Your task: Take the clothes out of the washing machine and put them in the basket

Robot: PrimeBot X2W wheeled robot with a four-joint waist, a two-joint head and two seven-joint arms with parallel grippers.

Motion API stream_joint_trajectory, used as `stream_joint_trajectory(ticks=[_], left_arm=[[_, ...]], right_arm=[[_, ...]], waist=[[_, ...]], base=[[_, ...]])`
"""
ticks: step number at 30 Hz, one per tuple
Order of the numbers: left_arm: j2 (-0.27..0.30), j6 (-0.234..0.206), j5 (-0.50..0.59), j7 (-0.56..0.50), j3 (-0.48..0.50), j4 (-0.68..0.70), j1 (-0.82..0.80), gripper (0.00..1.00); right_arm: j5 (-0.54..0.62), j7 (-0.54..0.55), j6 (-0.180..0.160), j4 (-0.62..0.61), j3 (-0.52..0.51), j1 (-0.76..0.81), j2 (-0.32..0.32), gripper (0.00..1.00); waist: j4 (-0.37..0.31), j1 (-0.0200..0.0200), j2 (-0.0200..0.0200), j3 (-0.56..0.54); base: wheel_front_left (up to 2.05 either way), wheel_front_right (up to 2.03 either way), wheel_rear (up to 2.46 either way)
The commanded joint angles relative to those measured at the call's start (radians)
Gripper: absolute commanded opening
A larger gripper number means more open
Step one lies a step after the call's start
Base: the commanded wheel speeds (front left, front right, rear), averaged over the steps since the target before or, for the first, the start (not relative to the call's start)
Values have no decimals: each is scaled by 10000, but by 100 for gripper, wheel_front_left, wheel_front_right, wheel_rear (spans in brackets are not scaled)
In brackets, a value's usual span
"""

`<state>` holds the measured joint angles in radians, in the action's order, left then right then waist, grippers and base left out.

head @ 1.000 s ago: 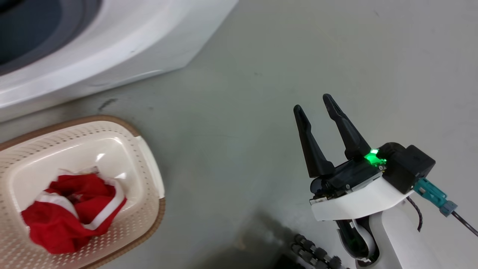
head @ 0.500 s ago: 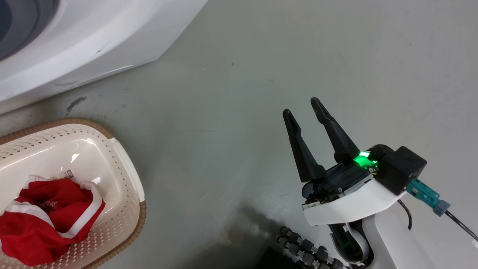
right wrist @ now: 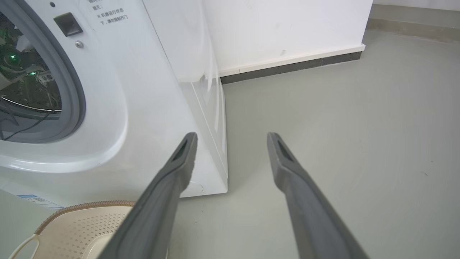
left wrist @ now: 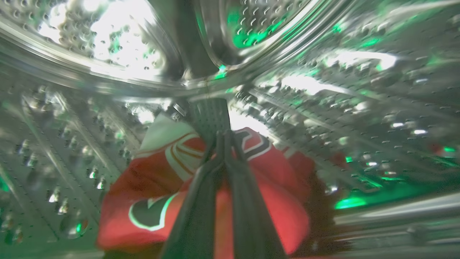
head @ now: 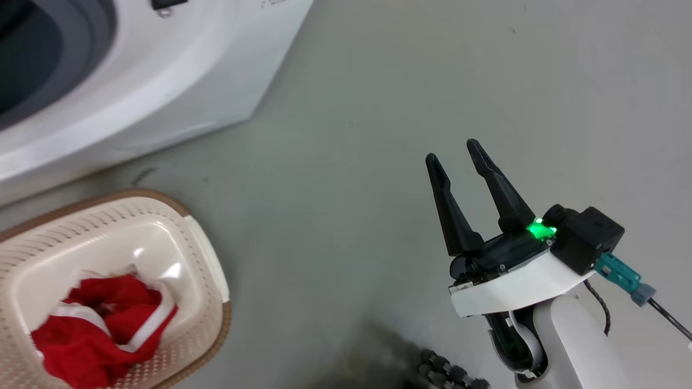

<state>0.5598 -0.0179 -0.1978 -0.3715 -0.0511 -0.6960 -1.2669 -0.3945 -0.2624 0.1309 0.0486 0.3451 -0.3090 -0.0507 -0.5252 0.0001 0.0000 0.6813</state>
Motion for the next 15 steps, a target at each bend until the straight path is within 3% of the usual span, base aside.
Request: stream_joint_trajectory(ticks=[1,6,15], left_arm=[[-143,-24,-82,609,39,8,341,0],[-680,66,-368,2589,126,-540,1520,0],[-1848,330,-931,4986,160,-1341,3546,0]], right_arm=[[85,-35,-3,79,-83,-34,10,100],[474,-33,-3,469,-275,232,5,100],[1054,-32,-3,1053,-760,922,-1,100]], waist=[[412,-1,0,-621],[945,-1,0,-1847],[1839,-1,0,-3932]], base=[[0,0,0],[0,0,0],[0,0,0]])
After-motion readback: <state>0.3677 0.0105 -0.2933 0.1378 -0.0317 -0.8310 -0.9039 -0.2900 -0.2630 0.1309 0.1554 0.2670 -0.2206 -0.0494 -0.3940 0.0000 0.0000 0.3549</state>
